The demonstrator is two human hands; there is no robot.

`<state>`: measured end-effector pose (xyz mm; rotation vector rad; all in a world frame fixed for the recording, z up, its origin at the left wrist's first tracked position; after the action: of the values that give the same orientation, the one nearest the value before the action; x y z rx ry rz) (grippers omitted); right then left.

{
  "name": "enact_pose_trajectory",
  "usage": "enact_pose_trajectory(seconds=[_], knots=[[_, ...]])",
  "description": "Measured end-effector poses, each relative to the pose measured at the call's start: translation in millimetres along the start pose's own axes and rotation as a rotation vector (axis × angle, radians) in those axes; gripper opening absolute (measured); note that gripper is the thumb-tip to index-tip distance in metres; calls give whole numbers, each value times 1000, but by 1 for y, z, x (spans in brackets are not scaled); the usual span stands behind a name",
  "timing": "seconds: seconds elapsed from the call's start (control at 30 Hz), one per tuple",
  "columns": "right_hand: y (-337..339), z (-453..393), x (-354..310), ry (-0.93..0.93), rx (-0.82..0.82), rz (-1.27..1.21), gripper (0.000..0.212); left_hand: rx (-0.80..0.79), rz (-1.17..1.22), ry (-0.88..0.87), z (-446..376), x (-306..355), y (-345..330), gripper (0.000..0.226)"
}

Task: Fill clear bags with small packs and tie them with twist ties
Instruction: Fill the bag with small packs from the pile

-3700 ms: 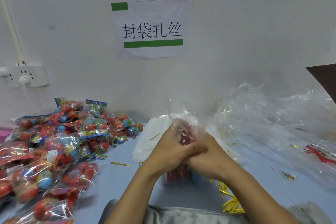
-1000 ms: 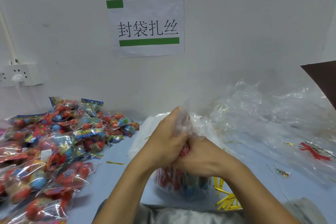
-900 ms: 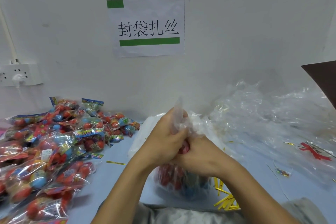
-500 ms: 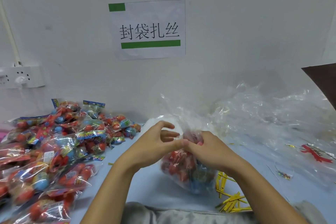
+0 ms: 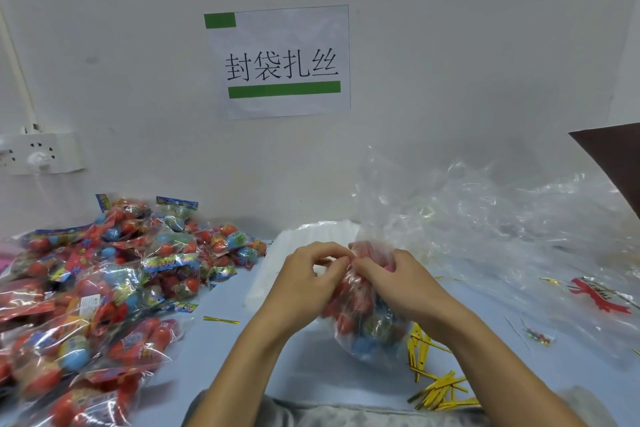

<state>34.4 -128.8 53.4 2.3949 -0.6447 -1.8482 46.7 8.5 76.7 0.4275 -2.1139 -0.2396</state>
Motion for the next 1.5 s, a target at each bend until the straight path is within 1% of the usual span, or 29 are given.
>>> enact_pose_trajectory(seconds=[0.13,0.23,0.33,0.43,0.47,0.53,0.57,0.6,0.63,0.67,0.73,0.77,0.83,0.87,0.93,0.97,1.0,1.1,1.13,1.2,1.27,1.3,1.4,1.43,1.5], knots=[[-7,6,-11,75,-28,-86,27,-23,-3,-46,2,2,-5,29],[-6,8,-12,68,9,-104,27,-40,9,-54,4,3,-8,32],[-3,4,-6,40,65,-81,30,-21,25,-2,3,0,-5,24],[0,-1,0,16,109,-41,30,75,85,65,3,-1,4,12],[0,-1,0,9,106,-38,29,88,91,80,4,0,6,22],[-3,1,-2,15,66,-8,25,40,41,87,5,2,5,54],[-8,3,-6,34,14,16,23,-3,29,100,6,4,5,64],[-15,8,-12,71,-56,45,26,-43,25,118,8,4,4,68],[-22,14,-18,123,-124,70,29,-77,20,146,9,2,4,66],[-30,19,-25,173,-175,89,28,-106,21,162,11,-1,3,57],[-40,25,-31,224,-222,103,26,-133,35,146,12,1,3,22],[-42,26,-32,230,-213,103,29,-137,62,117,13,7,4,17],[-40,25,-33,244,-171,130,33,-144,121,12,11,18,5,22],[-39,24,-33,253,-161,153,30,-130,136,-29,9,22,6,21],[-37,23,-32,262,-148,210,16,-122,176,-67,10,29,3,13],[-37,22,-32,272,-148,255,11,-121,199,-74,10,31,1,14],[-38,22,-31,281,-157,307,11,-122,212,-81,11,34,-2,18],[-41,24,-31,296,-245,463,22,-132,213,-99,15,41,-9,31],[-40,25,-33,300,-268,497,22,-142,212,-99,15,43,-10,34],[-38,28,-36,321,-292,533,20,-164,188,-112,17,44,-11,36],[-38,27,-39,346,-288,591,34,-204,172,-116,21,47,-13,36],[-38,25,-38,344,-282,612,36,-214,160,-115,22,48,-14,35],[-35,23,-29,226,-262,552,45,-191,139,-97,21,46,-14,18],[-34,22,-25,184,-250,497,46,-172,122,-92,19,44,-14,18],[-24,17,-21,116,-142,311,42,-146,120,-78,17,40,-13,14]])
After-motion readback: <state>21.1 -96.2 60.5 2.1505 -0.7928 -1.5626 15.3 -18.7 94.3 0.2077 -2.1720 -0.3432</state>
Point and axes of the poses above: each hand's wrist, its own z-axis away from the middle knuckle, its own y-axis out of the back of the hand, x = y × z, the point moved 9 cm from there along -z, towards the middle knuckle, and after that the axes turned 15 degrees about x, right-handed, at the moved point
